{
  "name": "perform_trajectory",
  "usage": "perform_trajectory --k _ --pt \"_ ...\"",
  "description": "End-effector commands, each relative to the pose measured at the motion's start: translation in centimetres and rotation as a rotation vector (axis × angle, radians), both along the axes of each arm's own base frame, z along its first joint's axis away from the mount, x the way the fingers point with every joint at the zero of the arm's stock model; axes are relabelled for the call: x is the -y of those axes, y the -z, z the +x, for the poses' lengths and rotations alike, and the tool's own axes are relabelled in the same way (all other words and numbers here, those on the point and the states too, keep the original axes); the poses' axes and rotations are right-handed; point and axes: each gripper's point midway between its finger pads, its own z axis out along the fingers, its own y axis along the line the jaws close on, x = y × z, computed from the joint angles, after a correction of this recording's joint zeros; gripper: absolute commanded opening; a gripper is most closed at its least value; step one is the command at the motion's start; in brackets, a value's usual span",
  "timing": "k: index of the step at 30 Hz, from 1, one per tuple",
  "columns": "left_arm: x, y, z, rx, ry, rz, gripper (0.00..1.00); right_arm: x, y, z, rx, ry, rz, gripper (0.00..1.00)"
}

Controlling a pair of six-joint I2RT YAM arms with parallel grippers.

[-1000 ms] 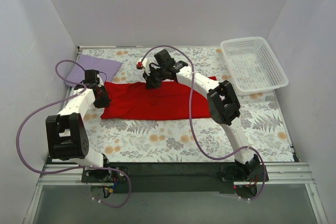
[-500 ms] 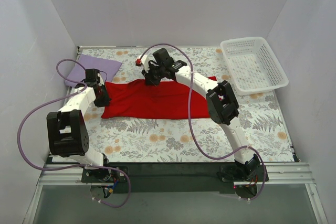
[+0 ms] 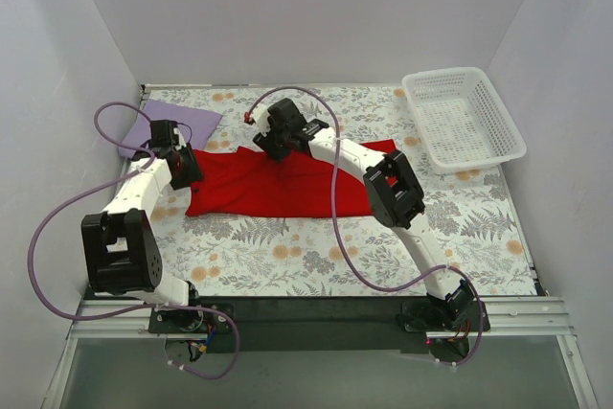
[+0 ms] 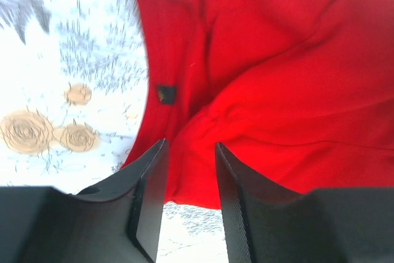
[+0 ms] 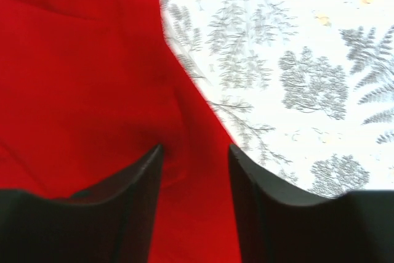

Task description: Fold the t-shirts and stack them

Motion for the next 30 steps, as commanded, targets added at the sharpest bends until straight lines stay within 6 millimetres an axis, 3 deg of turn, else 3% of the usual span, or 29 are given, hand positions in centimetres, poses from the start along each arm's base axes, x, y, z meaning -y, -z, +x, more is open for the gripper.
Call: perform_trajectory --k 1,3,7,9,12,14,16,24,30 --pt "0.1 -5.7 3.0 0.199 0.027 0.0 0.35 1.5 -5.2 3.9 0.115 0.119 0.073 0.55" --pt "2.0 -6.0 3.6 0.221 0.121 -0.078 0.39 1.7 -6.1 3.5 0.104 0.084 0.097 0.62" --pt "4.8 -4.8 4.1 0.202 0.225 -0.183 0.42 2.2 -7.2 -1.9 -0.052 -0.273 0.229 0.69" --pt "6.0 -4.1 4.3 0.192 0.254 -0.217 0.43 2.5 -7.3 -2.8 -0.105 -0.307 0.269 0.69" --pt "7.8 -3.7 4.3 0.192 0.297 -0.234 0.43 2.5 -5.3 -3.0 -0.225 -0.312 0.311 0.66" --pt "9.8 -3.4 3.8 0.188 0.347 -0.237 0.43 2.4 -5.2 -2.8 -0.275 -0.302 0.344 0.65" --pt "10.5 -3.4 3.5 0.196 0.353 -0.233 0.42 1.9 -4.3 -2.6 -0.305 -0.301 0.356 0.64" --pt "10.6 -1.4 1.2 0.165 0.335 -0.242 0.37 0.7 -2.0 -1.4 -0.386 -0.231 0.372 0.62" --pt "10.3 -2.1 0.2 0.203 0.318 -0.235 0.37 0.9 -0.4 -1.0 -0.393 -0.197 0.349 0.61"
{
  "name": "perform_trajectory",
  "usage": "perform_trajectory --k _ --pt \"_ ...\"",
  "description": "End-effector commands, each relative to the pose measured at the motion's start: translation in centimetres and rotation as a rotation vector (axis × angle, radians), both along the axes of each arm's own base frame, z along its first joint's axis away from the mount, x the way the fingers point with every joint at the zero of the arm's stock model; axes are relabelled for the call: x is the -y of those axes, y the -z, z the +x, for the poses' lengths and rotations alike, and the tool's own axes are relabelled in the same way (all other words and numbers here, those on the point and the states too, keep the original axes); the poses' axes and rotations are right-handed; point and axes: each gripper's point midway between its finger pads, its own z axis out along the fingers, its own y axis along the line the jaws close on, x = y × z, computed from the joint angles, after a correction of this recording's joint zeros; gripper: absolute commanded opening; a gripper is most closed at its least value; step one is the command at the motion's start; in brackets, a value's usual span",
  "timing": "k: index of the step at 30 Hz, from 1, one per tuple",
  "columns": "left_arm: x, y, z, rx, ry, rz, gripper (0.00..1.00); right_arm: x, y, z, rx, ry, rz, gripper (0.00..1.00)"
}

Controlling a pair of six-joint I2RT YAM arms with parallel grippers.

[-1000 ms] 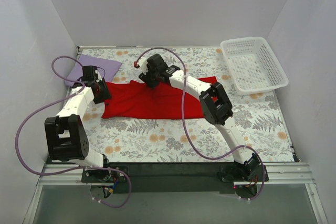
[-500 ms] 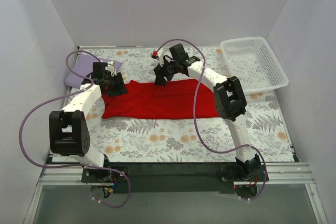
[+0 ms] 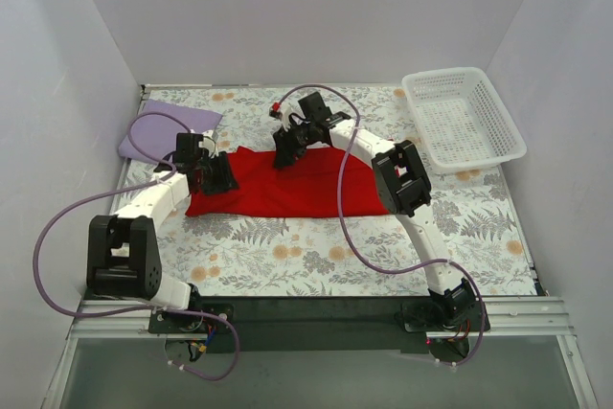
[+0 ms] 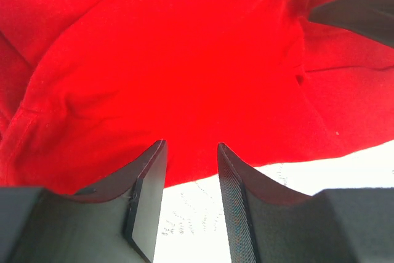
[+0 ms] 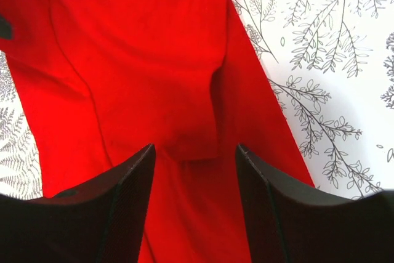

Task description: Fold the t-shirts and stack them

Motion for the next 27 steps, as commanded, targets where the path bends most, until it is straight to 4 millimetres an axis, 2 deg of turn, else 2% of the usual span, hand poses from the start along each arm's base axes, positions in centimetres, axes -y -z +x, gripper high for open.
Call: perform_trajectory --k 1,7,11,16,20,23,27 --pt "-0.3 -2.9 0.8 0.117 -0.02 0.0 0.37 -0.6 -1.6 0.9 0.023 0.013 0.029 0.6" --pt "-0.7 -4.0 0.2 0.155 -0.036 0.013 0.37 -0.9 -1.3 0.5 0.006 -0.005 0.038 0.49" --pt "-1.0 -4.1 -0.6 0.163 -0.044 0.022 0.37 -1.3 -1.3 0.1 0.004 -0.021 0.046 0.34" --pt "-1.2 -4.8 -1.5 0.185 -0.053 0.021 0.37 -1.5 -1.6 -0.2 0.004 -0.03 0.052 0.21" --pt "-1.3 -5.3 -2.2 0.201 -0.059 0.024 0.36 -1.4 -1.9 0.0 0.013 -0.029 0.053 0.07" --pt "-1.5 -5.8 -2.5 0.223 -0.066 0.026 0.36 -1.5 -2.3 -0.1 0.022 -0.032 0.057 0.01" --pt "-1.7 -6.2 -3.0 0.246 -0.073 0.03 0.35 -1.9 -3.9 -0.6 0.044 -0.052 0.078 0.01"
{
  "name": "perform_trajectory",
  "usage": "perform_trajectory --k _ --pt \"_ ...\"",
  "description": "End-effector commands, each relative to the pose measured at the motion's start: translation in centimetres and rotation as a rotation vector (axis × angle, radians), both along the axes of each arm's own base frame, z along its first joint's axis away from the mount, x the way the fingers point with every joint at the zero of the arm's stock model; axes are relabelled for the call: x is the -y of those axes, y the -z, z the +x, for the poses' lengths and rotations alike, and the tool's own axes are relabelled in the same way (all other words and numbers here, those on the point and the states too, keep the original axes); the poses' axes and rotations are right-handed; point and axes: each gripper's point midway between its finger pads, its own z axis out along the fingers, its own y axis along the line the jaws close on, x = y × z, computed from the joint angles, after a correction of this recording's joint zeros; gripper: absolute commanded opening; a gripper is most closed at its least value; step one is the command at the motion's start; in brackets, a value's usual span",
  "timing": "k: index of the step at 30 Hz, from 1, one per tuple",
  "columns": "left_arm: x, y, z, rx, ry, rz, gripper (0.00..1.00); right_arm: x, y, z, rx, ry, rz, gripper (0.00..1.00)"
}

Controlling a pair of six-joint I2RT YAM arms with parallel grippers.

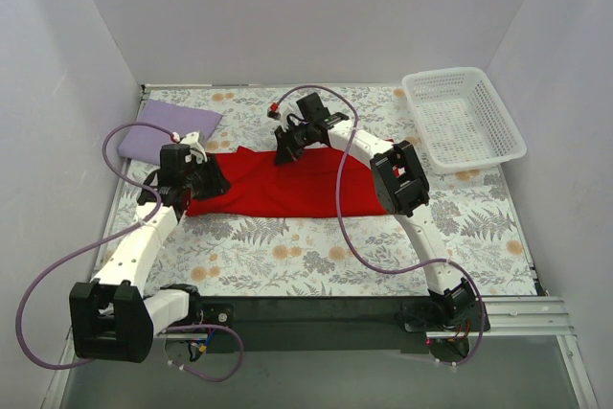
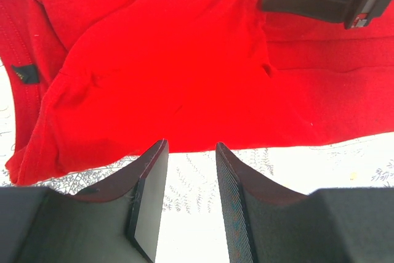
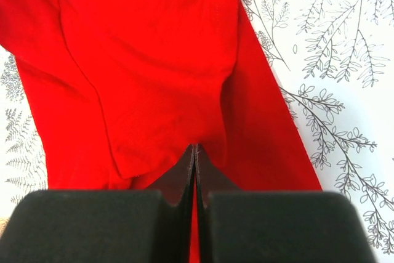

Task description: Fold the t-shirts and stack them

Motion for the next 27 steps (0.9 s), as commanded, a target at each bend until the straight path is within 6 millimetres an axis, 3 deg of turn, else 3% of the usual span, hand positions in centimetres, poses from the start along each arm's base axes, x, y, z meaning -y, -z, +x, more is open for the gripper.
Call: perform_trajectory --k 1,7,8,11,14,27 --pt "-0.6 -0.5 -0.5 0.031 -0.024 0.016 0.35 -1.3 -4.3 -0.2 0.066 -0.038 0.067 0.01" --pt "-1.0 -1.2 -1.2 0.077 -0.039 0.021 0.36 -2.2 -5.6 -0.9 0.114 -0.034 0.055 0.03" --pt "-1.0 -1.1 -1.4 0.08 -0.042 0.022 0.36 -2.1 -5.6 -0.6 0.12 -0.018 0.048 0.13" --pt "-1.1 -1.7 -1.5 0.107 -0.047 0.021 0.37 -1.5 -4.9 0.4 0.142 0.026 0.009 0.32" --pt "-1.2 -2.2 -1.6 0.125 -0.049 0.023 0.38 -1.1 -4.4 0.9 0.144 0.047 -0.006 0.39" --pt "-1.1 -2.3 -1.8 0.134 -0.044 0.018 0.4 0.0 -3.6 2.5 0.153 0.094 -0.034 0.43"
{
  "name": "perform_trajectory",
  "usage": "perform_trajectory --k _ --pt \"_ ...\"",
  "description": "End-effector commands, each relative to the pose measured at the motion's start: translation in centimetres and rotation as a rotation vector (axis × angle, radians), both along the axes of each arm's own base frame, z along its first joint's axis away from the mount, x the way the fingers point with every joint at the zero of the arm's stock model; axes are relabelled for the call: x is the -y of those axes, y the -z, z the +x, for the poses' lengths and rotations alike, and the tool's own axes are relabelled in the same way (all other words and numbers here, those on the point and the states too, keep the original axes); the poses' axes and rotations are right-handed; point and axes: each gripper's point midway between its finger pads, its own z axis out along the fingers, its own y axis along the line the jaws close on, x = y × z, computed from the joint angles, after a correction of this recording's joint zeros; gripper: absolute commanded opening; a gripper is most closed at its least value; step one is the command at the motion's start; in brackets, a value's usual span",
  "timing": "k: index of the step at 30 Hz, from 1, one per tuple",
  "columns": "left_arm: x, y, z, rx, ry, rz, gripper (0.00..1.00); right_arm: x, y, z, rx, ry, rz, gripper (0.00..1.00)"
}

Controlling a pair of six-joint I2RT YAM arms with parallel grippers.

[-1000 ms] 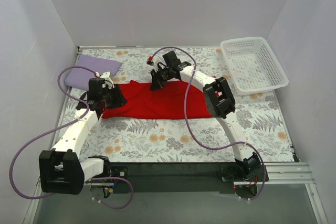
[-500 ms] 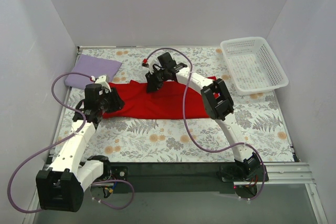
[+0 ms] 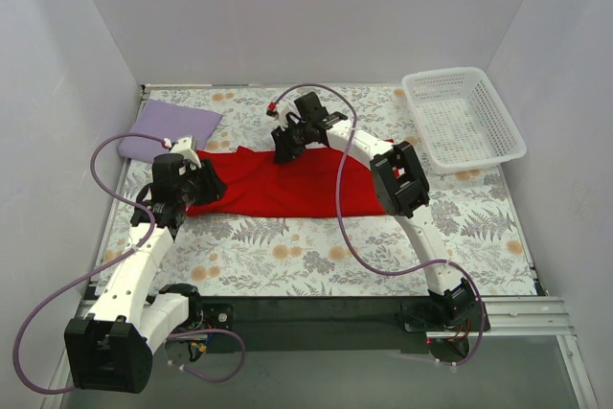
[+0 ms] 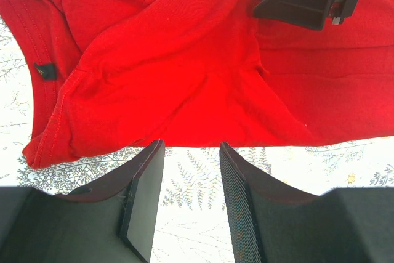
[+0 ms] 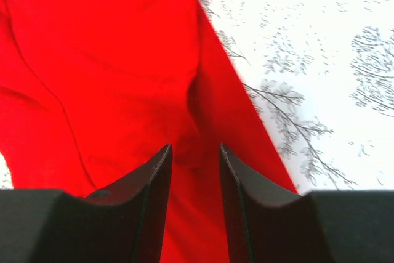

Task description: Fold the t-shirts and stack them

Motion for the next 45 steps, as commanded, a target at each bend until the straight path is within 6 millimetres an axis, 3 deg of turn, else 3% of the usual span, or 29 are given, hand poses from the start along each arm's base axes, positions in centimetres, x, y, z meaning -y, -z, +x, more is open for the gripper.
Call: perform_trajectory --k 1,13,23,32,45 --pt "-0.3 -0.2 -0.1 0.023 -0.011 0.006 0.4 -0.2 -3.8 1.0 0.071 0.007 0.042 0.44" --pt "-0.2 -0.4 -0.1 0.028 -0.01 0.001 0.4 -1.2 -1.8 -0.9 -0.021 -0.042 0.063 0.46" --pt "-0.2 -0.5 -0.2 0.034 -0.01 -0.001 0.4 -1.1 -1.8 -0.8 -0.018 -0.036 0.06 0.31" --pt "-0.2 -0.5 -0.3 0.033 -0.007 -0.003 0.4 -0.5 -2.1 0.4 0.055 -0.003 0.018 0.46" --pt "-0.1 -0.5 -0.3 0.032 -0.006 -0.004 0.4 -0.6 0.1 -0.5 -0.005 -0.026 0.017 0.46"
